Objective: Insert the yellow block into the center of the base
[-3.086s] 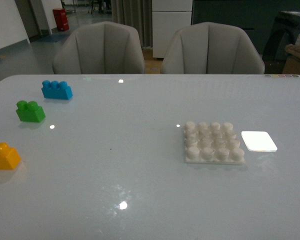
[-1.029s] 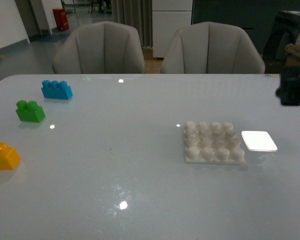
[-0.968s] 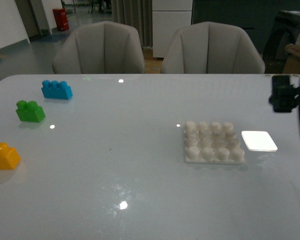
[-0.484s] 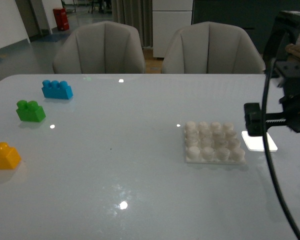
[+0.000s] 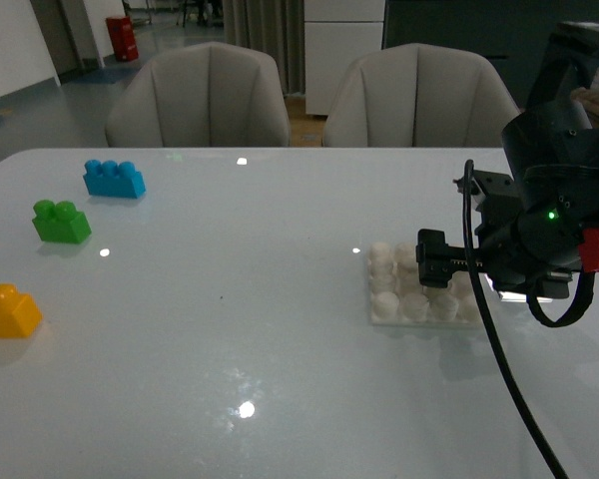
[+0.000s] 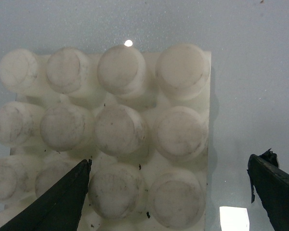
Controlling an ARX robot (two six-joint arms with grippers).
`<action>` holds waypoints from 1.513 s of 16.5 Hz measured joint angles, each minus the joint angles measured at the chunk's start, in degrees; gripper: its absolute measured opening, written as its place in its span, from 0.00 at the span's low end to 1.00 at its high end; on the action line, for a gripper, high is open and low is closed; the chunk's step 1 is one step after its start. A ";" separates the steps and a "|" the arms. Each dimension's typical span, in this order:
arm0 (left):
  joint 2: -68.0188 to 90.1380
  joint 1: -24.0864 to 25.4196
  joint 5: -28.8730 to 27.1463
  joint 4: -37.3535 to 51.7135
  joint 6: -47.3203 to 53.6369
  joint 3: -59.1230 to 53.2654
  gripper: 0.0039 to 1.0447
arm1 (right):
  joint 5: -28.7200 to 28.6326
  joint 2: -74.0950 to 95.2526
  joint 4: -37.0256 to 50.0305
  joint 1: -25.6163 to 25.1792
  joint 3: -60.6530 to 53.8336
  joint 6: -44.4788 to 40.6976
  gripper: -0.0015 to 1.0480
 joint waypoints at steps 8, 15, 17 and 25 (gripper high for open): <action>0.00 0.00 0.00 0.00 0.00 0.00 0.94 | 0.44 1.66 0.28 1.77 2.54 -0.02 0.93; 0.00 0.00 -0.02 0.00 0.00 0.00 0.94 | -0.11 2.10 0.90 4.04 2.10 0.48 0.92; 0.00 0.00 0.00 0.00 0.00 0.00 0.94 | 0.24 2.64 0.55 5.29 3.10 0.96 0.92; 0.00 0.00 -0.02 0.00 0.00 0.00 0.94 | -0.85 5.51 -2.58 11.67 9.51 8.61 0.93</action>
